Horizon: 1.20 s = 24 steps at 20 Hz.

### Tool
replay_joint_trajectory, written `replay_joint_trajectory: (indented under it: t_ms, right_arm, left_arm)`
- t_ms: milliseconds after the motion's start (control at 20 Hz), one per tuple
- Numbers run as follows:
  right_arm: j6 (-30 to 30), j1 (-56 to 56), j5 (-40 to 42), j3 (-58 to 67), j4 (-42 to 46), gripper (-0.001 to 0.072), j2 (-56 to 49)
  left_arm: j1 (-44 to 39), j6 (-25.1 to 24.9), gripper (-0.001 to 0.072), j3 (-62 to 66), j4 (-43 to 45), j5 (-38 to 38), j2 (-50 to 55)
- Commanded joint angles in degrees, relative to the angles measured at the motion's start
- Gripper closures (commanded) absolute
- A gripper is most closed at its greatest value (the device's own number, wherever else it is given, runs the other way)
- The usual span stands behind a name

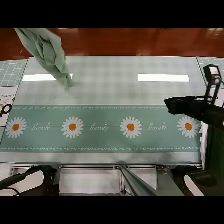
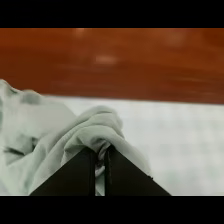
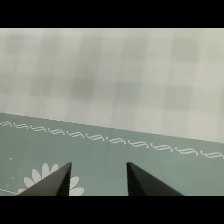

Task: Fold the shirts.

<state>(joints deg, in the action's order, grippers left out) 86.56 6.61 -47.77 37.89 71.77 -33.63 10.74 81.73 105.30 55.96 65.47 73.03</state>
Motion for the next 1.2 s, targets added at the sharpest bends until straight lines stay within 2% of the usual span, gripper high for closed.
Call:
replay_joint_trajectory:
  t_ms: [0, 150, 250, 350, 700, 850, 950, 1150]
  right_arm:
    - [-0.2, 0.0, -2.3, 0.0, -0.3, 0.0303, 6.0]
    - [0.0, 0.0, -3.7, 0.0, -1.0, 0.0303, 9.3]
    - [0.0, 0.0, -4.2, 0.0, -1.8, 0.0304, 10.7]
    - [0.0, 0.0, -4.7, 0.0, -2.3, 0.0304, 11.6]
    - [0.0, 0.0, -5.9, 0.0, -2.9, 0.0304, 11.7]
    - [0.5, 0.0, -5.8, 0.0, -2.8, 0.0306, 11.7]
    - [1.0, 0.0, -5.8, 0.0, -2.8, 0.0306, 11.7]
    - [1.4, 0.0, -5.8, 0.0, -2.6, 0.0306, 11.7]
  left_arm:
    - [-4.0, 1.0, 0.0687, 8.3, -1.0, -0.3, -4.6]
    - [-7.9, 1.0, 0.0687, 15.8, -1.0, -0.5, -5.6]
    - [-10.4, 1.6, 0.0687, 15.7, -1.0, 0.3, -7.1]
    - [-13.3, 3.4, 0.0687, 13.2, -1.0, 0.6, -8.7]
    - [-31.6, 3.4, 0.0686, 1.6, -0.9, 0.7, -11.7]
    - [-39.2, 3.4, 0.0686, -8.9, 2.5, -0.5, -11.7]
    - [-42.0, 4.0, 0.0686, -18.2, 2.7, -3.8, -11.7]
    - [-46.0, 5.1, 0.0685, -38.2, -3.1, -13.2, -10.2]
